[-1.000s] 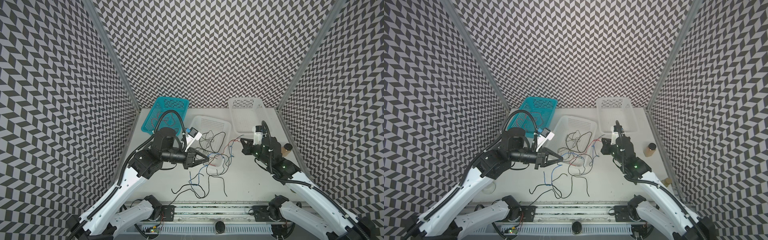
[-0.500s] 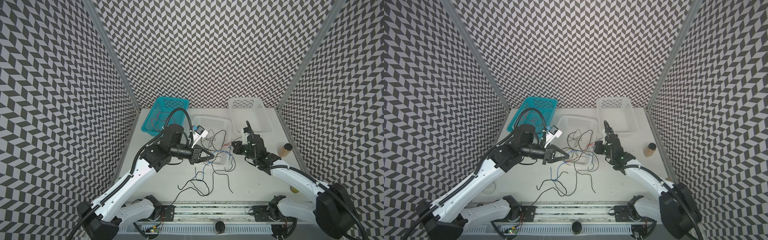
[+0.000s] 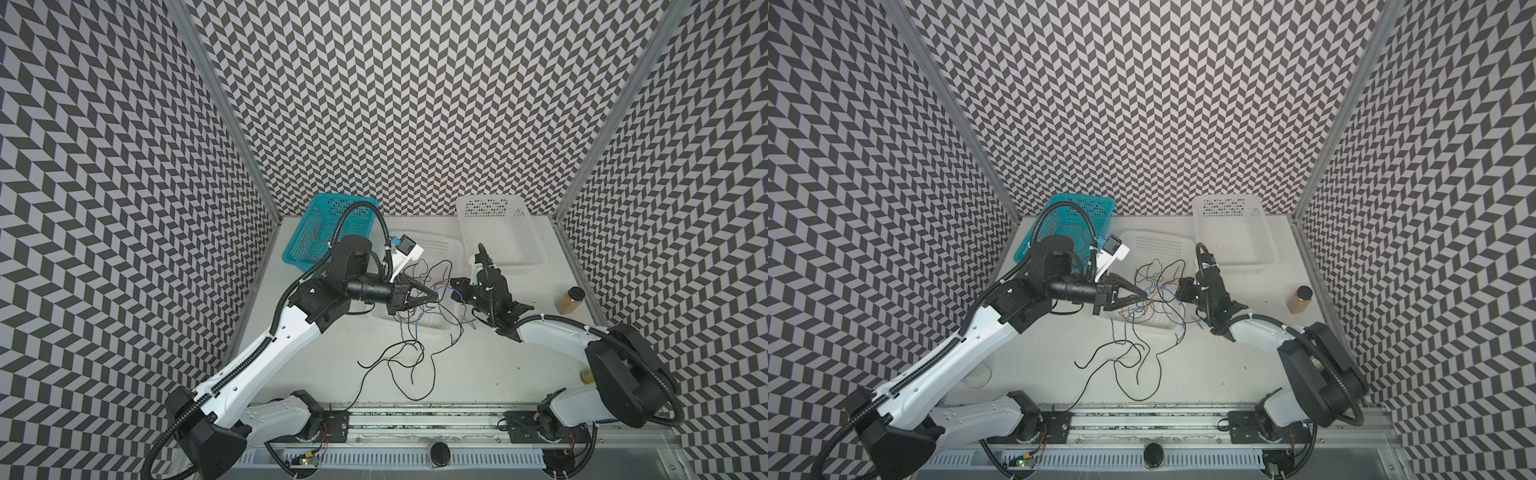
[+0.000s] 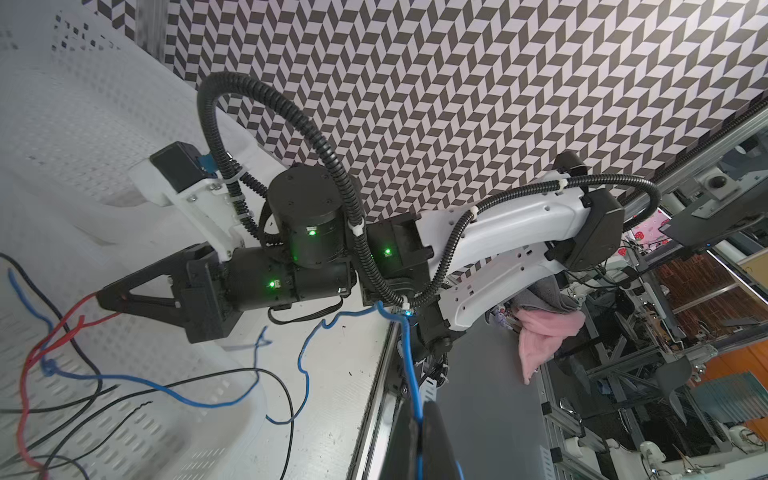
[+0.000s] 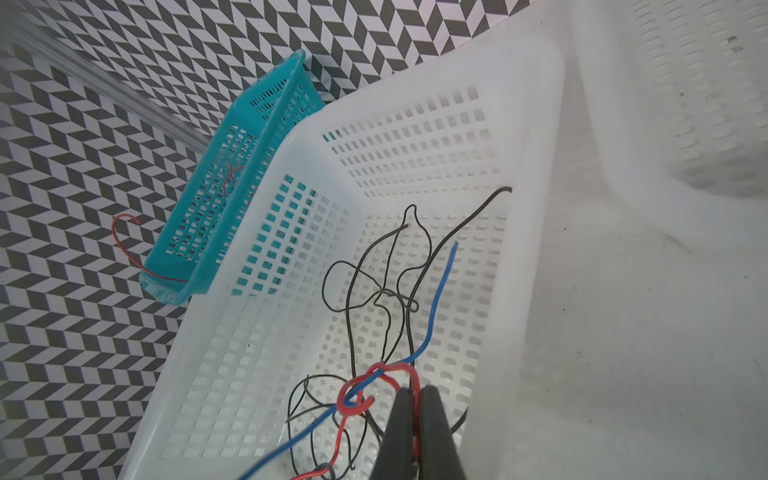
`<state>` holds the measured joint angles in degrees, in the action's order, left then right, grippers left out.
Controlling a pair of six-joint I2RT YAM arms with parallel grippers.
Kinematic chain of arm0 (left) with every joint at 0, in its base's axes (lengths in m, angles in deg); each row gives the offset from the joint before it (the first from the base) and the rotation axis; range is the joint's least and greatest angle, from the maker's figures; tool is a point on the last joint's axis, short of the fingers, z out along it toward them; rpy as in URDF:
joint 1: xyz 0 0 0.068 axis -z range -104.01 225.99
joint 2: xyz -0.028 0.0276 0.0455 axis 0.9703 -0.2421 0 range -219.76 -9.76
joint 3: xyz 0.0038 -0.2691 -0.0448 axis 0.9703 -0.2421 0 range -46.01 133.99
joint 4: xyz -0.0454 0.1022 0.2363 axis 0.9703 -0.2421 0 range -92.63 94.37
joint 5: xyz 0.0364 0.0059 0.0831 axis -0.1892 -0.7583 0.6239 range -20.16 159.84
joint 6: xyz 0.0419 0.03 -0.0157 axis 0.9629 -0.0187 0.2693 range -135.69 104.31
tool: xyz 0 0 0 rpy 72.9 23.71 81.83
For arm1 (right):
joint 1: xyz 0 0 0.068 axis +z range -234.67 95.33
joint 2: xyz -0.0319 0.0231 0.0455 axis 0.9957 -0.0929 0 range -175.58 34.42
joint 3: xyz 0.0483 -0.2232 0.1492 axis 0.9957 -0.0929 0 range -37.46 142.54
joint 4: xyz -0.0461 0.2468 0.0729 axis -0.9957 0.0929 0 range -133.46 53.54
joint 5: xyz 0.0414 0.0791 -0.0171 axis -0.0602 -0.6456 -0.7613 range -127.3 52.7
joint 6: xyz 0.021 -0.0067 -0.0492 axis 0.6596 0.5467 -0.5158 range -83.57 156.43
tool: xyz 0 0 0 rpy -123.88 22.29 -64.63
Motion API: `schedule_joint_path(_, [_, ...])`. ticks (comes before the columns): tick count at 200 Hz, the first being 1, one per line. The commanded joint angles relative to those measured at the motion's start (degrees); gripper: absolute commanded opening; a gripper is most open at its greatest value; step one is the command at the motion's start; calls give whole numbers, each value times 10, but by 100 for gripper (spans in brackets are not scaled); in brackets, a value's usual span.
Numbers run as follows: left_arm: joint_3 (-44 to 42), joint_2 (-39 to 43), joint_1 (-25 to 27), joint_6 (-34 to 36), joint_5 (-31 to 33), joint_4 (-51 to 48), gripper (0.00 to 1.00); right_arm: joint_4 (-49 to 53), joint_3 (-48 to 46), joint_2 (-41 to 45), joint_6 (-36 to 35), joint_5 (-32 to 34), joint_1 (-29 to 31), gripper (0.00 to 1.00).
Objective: Untangle the cables
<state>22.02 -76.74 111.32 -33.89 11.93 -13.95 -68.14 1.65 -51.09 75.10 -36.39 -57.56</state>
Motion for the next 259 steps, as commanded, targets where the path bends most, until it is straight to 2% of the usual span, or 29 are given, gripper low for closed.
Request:
schedule_joint_path(1, [13,8,6,-13,-43,71,0,-16,13,-38,13,35,-1,0])
schedule_joint_path(61, [-4,5,19,-10,-70,89,0,-71,68,-131,21,46,-1,0])
schedule_joint_path(137, [-5,19,21,-57,-123,159,0,-93,164,-230,13,65,-1,0])
schedule_joint_path(180, [15,47,60,-49,-119,154,0,-95,219,-267,6,69,-1,0])
schedule_joint_path(214, [38,63,95,9,-83,72,0,-65,263,-237,-12,48,-2,0])
schedule_joint_path(225, [31,74,97,16,-82,61,0,-48,275,-212,-23,34,-1,0])
schedule_joint_path(259, [-5,115,95,35,-24,27,0,-2,285,-128,-52,18,0,0])
